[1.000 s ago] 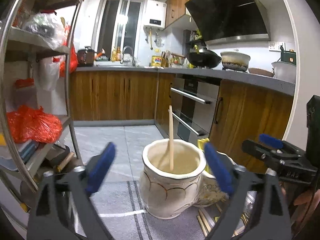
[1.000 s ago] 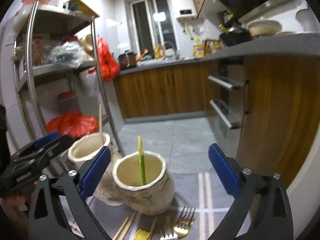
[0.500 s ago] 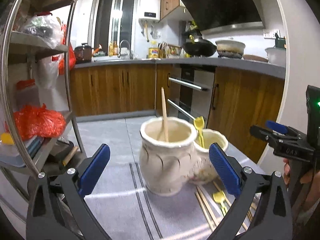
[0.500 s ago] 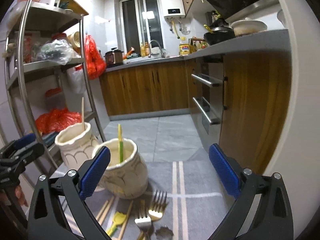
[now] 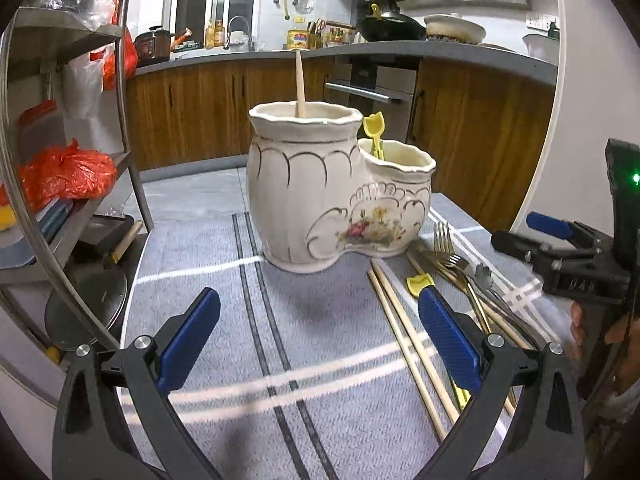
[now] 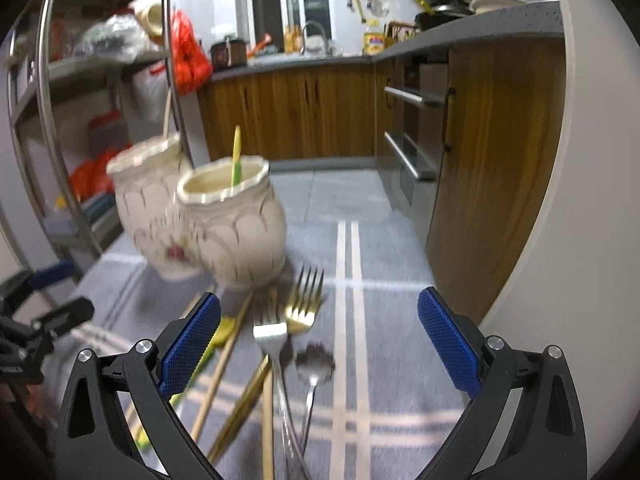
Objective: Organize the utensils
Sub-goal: 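Open both grippers and pull them back from the ceramic holder, then grasp a gold fork with the right gripper while the left moves toward the chopsticks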
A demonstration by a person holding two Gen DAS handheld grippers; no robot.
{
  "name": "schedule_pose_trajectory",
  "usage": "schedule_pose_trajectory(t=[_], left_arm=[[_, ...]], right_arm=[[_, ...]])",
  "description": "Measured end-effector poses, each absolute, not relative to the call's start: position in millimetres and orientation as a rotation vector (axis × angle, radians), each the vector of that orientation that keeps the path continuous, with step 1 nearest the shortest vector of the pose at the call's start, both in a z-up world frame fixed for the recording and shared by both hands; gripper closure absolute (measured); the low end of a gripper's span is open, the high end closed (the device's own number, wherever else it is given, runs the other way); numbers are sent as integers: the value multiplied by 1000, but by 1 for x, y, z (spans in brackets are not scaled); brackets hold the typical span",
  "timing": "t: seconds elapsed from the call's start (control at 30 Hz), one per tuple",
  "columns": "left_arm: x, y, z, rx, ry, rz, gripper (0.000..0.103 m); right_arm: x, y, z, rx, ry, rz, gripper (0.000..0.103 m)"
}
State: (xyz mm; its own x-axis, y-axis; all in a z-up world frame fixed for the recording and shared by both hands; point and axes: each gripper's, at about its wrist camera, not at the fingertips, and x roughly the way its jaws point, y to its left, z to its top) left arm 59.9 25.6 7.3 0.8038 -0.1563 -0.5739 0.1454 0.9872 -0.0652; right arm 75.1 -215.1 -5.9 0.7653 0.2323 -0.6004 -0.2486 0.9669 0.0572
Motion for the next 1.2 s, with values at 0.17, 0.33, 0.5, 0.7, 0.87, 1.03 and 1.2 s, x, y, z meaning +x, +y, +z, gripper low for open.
schedule_pose_trajectory(t=[0.17,0.33,0.5,0.7,0.87,1.03,1.2], left_arm=[[56,26,7,-20,613,-174,6],[55,28,7,-40,621,-193,6],[54,27,2,-42,635,-221,6],[50,23,4,-24,623,-241,6],[51,23,3,-30,628,-245,6],[55,23,0,-40,648,-247,6],[58,16,-4,-28,672,-222,6]], right_arm=[[69,-198,-13,-131,700,236,5],[74,-180,-23,-202,753,244,5],[84,-168,-26,-259,787,236,7],[93,-160,-32,-298,835,232,25],[95,-158,-35,-292,846,243,53],[95,-160,-33,-268,834,259,73],[91,-169,-27,-204,802,296,90]])
